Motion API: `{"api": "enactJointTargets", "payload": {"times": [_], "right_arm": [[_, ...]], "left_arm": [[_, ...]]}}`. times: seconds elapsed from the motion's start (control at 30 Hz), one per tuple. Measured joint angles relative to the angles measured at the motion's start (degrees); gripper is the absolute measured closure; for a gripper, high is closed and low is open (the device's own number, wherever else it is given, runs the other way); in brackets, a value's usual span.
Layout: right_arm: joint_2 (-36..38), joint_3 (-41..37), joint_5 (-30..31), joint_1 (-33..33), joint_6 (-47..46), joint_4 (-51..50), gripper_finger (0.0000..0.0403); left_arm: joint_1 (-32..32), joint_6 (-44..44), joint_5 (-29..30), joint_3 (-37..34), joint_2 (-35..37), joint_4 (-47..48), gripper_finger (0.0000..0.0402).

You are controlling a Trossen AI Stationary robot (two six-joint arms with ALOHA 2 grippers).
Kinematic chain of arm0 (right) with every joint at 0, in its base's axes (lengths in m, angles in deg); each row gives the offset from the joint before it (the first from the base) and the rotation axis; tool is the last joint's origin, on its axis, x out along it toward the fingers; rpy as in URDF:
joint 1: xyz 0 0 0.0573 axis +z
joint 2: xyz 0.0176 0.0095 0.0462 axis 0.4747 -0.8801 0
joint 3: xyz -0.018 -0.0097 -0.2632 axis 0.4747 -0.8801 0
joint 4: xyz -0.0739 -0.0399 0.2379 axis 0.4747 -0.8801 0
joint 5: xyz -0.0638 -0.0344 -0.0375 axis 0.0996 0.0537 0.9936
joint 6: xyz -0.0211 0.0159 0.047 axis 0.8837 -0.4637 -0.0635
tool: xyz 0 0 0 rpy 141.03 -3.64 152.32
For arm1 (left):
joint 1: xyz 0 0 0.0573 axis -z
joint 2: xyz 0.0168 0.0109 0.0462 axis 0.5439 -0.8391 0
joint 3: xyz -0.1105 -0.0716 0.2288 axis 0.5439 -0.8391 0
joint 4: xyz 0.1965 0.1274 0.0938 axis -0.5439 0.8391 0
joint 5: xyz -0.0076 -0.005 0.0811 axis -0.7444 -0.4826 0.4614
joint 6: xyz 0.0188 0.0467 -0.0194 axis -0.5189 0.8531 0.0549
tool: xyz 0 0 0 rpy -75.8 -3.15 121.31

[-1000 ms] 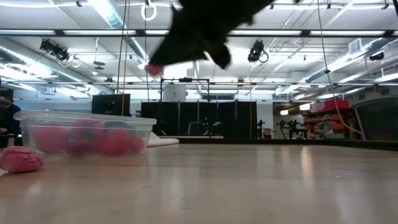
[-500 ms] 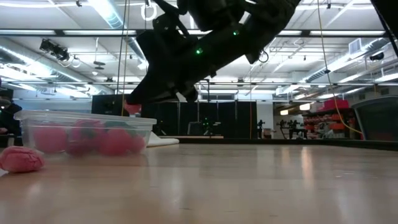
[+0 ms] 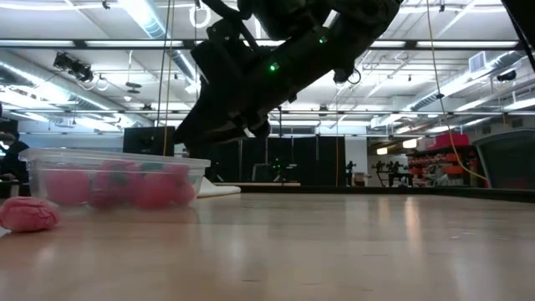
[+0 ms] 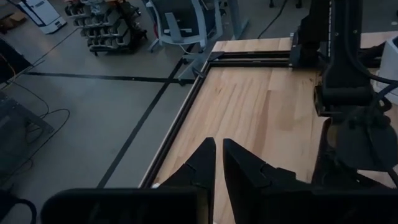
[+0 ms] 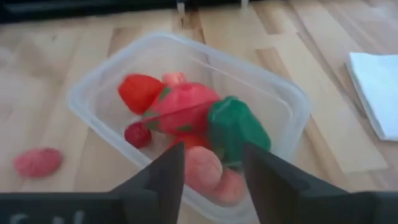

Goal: Pick and placing Produce into tupperware
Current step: Put the peach into the transparent bin

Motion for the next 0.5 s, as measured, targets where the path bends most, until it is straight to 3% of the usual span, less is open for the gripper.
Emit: {"api": "enactJointTargets", "payload": {"times": [0.23,0.5], "right_arm": [[0.0,0.0,-10.87,4.09,-1.77,7.51,0.0204],[-1.37,0.06,-7.27,11.94,4.39,11.61,0.0205]], "left_arm": [[0.0,-0.51,-0.02,0.0,0.0,-0.01,0.0369],[0.0,-0.59,-0.03,0.0,0.0,-0.9,0.0371]]}}
